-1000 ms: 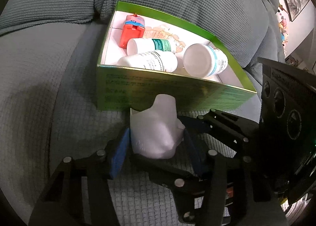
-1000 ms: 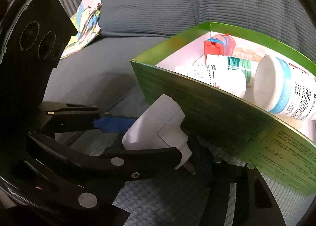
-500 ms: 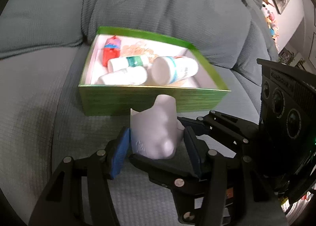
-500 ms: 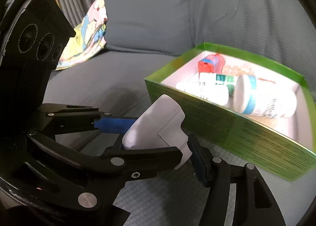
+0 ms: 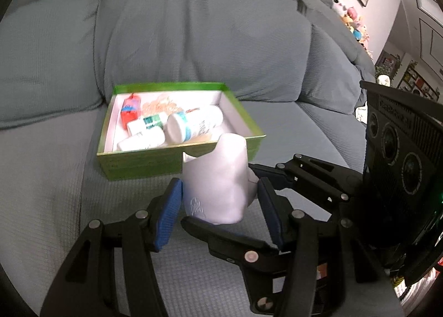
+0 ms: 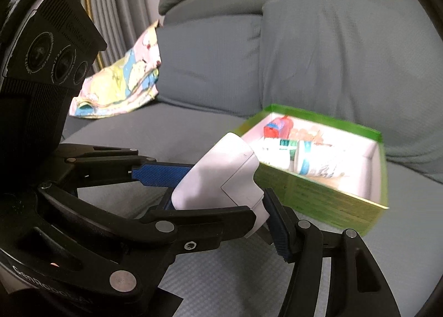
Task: Organize rigid objects
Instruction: 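Lift the white dispenser and carry it over the green box, then lower the white dispenser into the box and open the right gripper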
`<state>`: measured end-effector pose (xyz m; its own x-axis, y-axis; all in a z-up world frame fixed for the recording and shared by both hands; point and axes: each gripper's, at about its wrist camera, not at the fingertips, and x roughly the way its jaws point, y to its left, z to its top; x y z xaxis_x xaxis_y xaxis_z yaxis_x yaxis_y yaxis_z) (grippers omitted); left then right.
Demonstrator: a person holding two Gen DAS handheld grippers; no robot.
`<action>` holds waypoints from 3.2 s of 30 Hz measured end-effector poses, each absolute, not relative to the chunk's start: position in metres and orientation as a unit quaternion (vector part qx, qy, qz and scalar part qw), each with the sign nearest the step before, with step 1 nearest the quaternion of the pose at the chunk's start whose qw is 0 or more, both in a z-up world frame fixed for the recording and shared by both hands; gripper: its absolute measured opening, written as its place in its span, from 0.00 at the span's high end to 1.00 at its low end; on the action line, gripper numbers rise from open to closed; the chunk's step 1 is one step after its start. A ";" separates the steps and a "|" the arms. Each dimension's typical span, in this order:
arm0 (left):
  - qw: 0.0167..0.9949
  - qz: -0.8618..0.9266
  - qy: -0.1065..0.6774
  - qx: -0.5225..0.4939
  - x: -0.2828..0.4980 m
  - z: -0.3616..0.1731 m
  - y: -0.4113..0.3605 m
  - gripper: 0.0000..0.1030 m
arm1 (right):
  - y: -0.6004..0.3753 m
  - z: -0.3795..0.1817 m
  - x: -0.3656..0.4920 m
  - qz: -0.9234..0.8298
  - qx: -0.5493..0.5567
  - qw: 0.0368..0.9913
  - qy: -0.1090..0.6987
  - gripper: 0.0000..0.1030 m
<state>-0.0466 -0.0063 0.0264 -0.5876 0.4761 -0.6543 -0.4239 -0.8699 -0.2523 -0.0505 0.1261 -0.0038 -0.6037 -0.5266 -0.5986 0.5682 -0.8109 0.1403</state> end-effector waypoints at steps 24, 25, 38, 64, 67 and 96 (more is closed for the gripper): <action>0.266 0.923 0.028 -0.278 -0.055 0.116 0.027 0.47 | 0.163 0.089 -0.040 -0.933 0.216 0.288 0.029 0.38; 0.265 0.924 0.029 -0.276 -0.057 0.118 0.027 0.47 | 0.164 0.091 -0.043 -0.933 0.213 0.287 0.028 0.38; 0.250 0.927 0.032 -0.279 -0.105 0.120 0.030 0.47 | 0.168 0.096 -0.088 -0.935 0.205 0.290 0.020 0.38; 0.256 0.886 0.005 -0.386 -0.190 0.027 0.043 0.47 | 0.186 -0.004 -0.177 -0.907 0.316 0.278 -0.023 0.38; 0.255 0.884 0.001 -0.392 -0.196 0.022 0.044 0.47 | 0.185 -0.011 -0.184 -0.904 0.325 0.278 -0.024 0.38; 0.250 0.870 -0.027 -0.423 -0.228 -0.008 0.027 0.46 | 0.173 -0.037 -0.218 -0.889 0.367 0.271 -0.023 0.38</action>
